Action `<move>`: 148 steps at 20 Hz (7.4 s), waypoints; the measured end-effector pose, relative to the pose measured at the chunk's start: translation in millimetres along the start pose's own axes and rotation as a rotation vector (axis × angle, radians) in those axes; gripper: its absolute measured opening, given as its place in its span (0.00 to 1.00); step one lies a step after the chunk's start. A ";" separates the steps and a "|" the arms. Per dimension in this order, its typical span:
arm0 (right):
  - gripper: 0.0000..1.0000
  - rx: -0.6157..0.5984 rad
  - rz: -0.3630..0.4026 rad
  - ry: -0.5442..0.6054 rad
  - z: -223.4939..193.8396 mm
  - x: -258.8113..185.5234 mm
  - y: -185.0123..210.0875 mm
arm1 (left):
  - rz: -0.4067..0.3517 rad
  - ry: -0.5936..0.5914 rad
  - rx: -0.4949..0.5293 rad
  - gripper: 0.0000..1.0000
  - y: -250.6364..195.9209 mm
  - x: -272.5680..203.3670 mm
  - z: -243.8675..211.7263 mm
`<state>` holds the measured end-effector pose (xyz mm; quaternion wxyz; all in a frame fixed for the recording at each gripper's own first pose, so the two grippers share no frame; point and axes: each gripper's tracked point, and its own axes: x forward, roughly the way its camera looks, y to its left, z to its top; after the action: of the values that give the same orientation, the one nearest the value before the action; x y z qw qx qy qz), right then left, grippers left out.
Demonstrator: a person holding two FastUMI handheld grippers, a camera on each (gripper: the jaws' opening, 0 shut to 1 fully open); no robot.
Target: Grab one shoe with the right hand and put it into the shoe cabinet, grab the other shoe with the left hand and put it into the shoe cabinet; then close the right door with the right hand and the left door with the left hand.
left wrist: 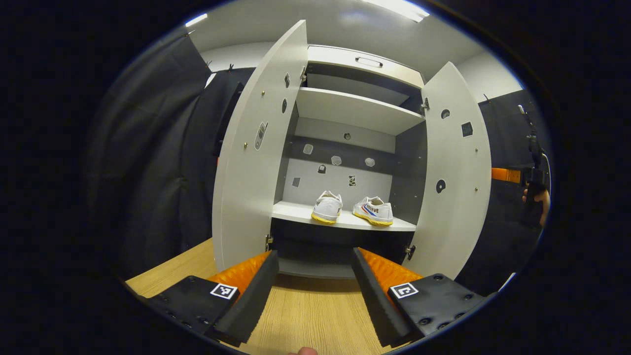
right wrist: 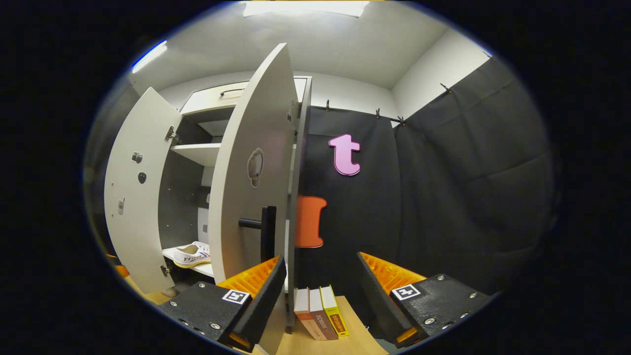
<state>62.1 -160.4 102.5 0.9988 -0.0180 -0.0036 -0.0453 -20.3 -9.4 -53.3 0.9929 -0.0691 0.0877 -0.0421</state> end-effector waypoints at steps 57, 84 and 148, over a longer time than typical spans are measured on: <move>0.92 0.021 0.175 0.009 -16.5 91.0 194.0 | 0.067 -0.052 -0.007 0.96 62.5 -8.0 41.7; 0.92 0.035 0.098 0.089 -99.4 -99.7 135.5 | 0.276 -0.228 0.127 0.94 199.1 61.9 206.4; 0.92 0.074 -0.067 0.100 -87.8 -115.7 65.2 | -0.164 -0.100 0.050 0.96 -39.2 148.0 146.3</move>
<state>-46.7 -88.3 11.4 0.9956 0.0212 0.0439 -0.0795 148.5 -43.2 70.1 0.9907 -0.0533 0.0309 -0.1216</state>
